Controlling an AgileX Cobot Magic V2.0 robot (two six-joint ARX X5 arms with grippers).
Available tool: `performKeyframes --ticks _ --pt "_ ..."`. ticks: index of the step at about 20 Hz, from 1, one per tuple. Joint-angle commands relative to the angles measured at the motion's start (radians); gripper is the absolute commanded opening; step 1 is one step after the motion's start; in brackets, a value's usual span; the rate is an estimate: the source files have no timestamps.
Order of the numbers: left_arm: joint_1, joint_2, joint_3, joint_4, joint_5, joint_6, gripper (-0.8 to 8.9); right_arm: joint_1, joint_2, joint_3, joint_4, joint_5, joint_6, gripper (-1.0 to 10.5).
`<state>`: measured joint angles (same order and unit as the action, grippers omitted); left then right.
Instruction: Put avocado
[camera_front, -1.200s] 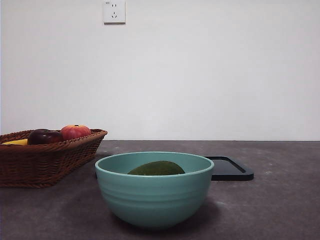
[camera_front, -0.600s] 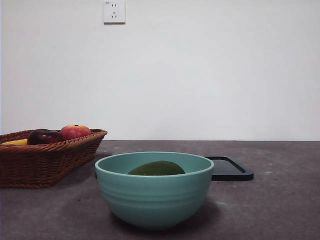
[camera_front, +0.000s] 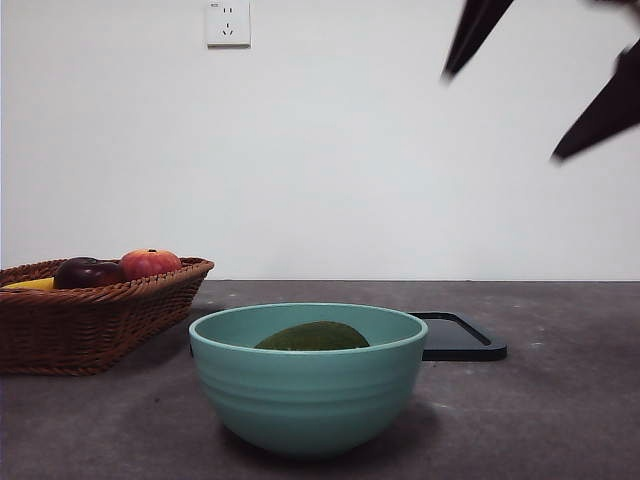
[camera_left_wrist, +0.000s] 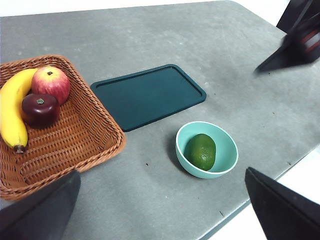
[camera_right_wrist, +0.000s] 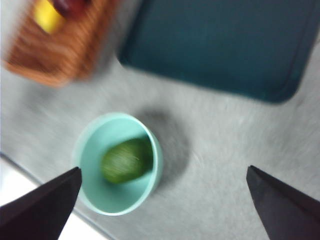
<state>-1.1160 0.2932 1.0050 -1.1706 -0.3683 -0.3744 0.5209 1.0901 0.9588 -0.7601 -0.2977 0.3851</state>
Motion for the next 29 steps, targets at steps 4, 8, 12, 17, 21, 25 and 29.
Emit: performKeyframes --ticks 4,8,12,17,21,25,29 --pt "-0.012 0.000 0.010 0.011 -0.006 0.018 5.27 0.137 0.261 0.018 0.039 0.069 0.034 5.4" --pt "-0.012 0.000 0.010 0.010 -0.006 0.015 5.27 0.203 0.397 0.018 0.064 0.097 0.034 5.4" --pt "-0.012 0.000 0.010 0.005 -0.006 0.015 5.27 0.242 0.487 0.018 0.065 0.123 0.047 4.7" --pt "-0.012 0.000 0.010 -0.029 -0.006 0.014 5.27 0.261 0.518 0.018 0.096 0.113 0.054 0.7" --pt "-0.012 0.000 0.010 -0.049 -0.006 0.014 5.27 0.270 0.518 0.023 0.134 0.089 0.090 0.0" --pt "-0.012 0.000 0.010 -0.047 -0.006 0.014 5.27 0.265 0.518 0.132 0.019 0.117 0.110 0.0" --pt "-0.012 0.000 0.010 -0.040 -0.006 0.014 5.27 0.193 0.570 0.333 -0.157 0.116 0.076 0.0"
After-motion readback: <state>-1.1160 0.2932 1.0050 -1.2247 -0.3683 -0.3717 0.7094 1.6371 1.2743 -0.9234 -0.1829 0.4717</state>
